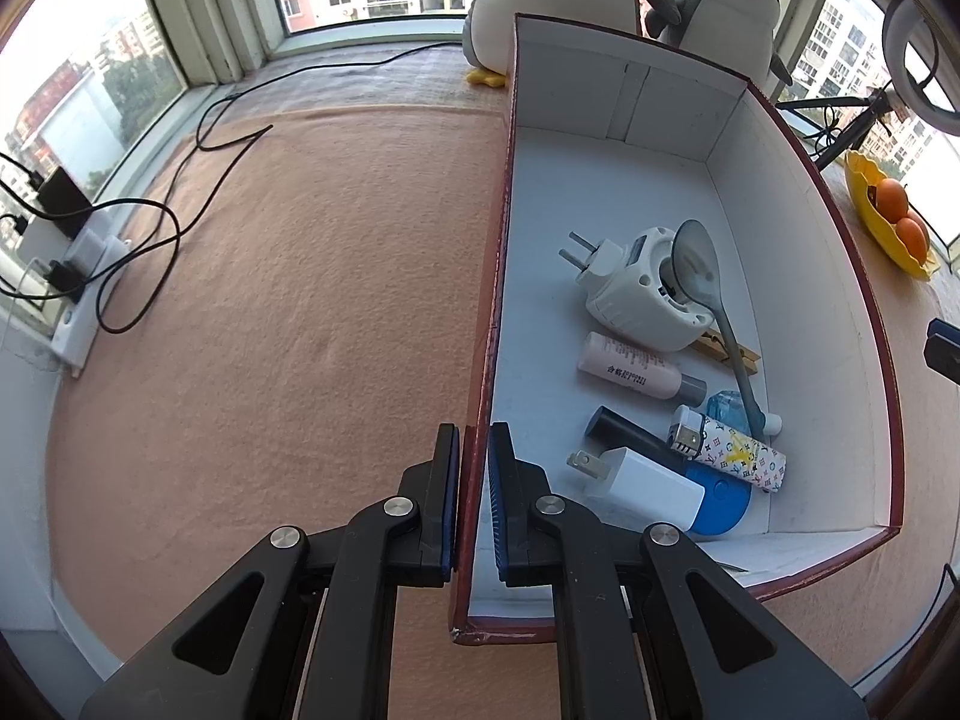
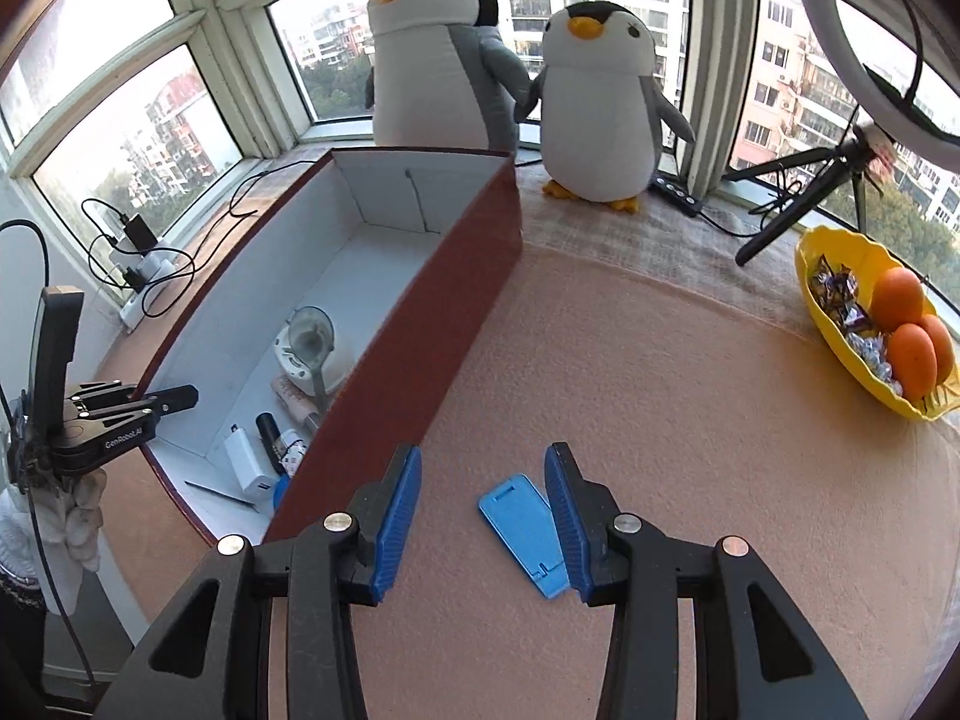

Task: Organize rigid objects
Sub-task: 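Move the right tool back out and grasp the blue phone stand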

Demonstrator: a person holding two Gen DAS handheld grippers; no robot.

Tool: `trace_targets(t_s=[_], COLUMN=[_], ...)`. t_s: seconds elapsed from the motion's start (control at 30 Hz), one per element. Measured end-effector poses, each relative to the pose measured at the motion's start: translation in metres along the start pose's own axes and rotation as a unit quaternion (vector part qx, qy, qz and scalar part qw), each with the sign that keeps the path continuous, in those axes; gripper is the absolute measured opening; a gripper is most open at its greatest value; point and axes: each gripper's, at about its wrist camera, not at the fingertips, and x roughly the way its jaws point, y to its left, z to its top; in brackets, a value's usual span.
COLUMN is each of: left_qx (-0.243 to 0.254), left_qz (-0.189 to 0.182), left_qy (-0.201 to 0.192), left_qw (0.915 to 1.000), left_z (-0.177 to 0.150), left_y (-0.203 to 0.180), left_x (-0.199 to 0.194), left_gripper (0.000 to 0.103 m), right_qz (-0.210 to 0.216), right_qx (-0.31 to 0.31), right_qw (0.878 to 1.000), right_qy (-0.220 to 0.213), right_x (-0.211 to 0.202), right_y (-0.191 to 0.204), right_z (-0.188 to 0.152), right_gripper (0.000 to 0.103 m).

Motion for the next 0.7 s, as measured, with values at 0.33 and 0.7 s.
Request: trace_targets(t_s=[0.33, 0.7], left_qx=[0.030, 0.054], left_qz=[0.000, -0.010], left_qy=[0.009, 0.019], left_qw=[0.9995, 0.9983], left_z=[0.003, 0.006], left_y=[-0.004, -0.005], left_x=[0.002, 0.005], left_gripper=[0.009, 0.011], right_qz=[-0.016, -0.042], right_qx=[0.049, 0.050], right_qw=[0.998, 0.996], right_qy=[0.035, 0.052], right_x=[0.026, 0.045], right_y=[-0.030, -0.026], right_z=[-0.029, -0.040], right_gripper=[0.049, 0.050])
